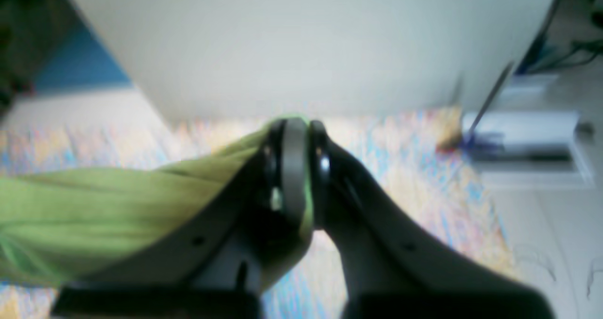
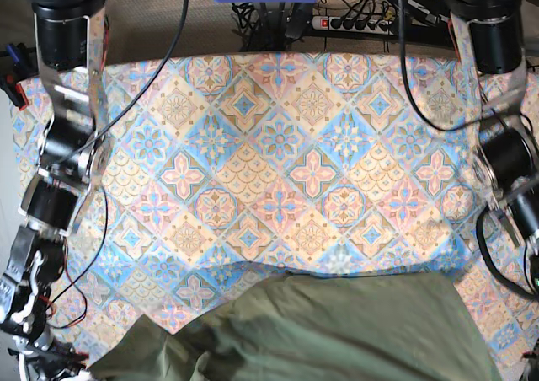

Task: Layout the t-shirt on the table in an organized manner, then fold the t-shirt properly
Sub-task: 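Lift the shirt with both grippers and pull it toward the robot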

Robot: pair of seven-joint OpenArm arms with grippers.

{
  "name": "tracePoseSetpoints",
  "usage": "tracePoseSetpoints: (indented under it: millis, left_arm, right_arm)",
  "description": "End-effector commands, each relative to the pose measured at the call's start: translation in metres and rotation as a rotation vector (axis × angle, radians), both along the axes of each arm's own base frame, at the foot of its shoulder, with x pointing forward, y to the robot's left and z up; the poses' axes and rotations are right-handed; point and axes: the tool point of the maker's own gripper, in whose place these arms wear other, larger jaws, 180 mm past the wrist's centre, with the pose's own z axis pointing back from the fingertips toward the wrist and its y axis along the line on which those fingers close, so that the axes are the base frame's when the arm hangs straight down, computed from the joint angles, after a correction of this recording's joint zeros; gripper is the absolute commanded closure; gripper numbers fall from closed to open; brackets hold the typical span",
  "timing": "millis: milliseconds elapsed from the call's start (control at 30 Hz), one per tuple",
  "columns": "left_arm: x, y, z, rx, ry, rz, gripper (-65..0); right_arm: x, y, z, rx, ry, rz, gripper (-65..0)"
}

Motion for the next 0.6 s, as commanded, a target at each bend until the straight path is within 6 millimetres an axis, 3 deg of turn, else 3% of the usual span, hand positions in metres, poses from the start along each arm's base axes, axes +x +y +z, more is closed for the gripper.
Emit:
tracePoseSetpoints:
  millis: [0, 133, 267, 433, 567]
  left_arm:
    - [0.005, -0.002, 0.039, -0.014, -0.098, -0.001, 0.0]
    - [0.028, -0.009, 0.077, -0.004, -0.165, 0.001, 0.0]
    - [0.047, -0.009, 0.048, -0.032, -0.119, 0.006, 0.0]
    - [0.048, -0.009, 0.050, -0.029, -0.133, 0.008, 0.0]
    - [0.048, -0.009, 0.051, -0.033, -0.133, 0.006, 0.0]
  right_arm:
    - [0.004, -0.008, 0.055, 0.014, -0.127, -0.016, -0.9]
    - [0.017, -0.013, 0.102, 0.067, -0.225, -0.023, -0.9]
    - [0.013, -0.026, 0.146, 0.080, -0.334, -0.047, -0.9]
    - [0.005, -0.046, 0.157, 0.069, -0.362, -0.084, -0.7]
    - [0.003, -0.049, 0.155, 0.063, -0.360, -0.090, -0.7]
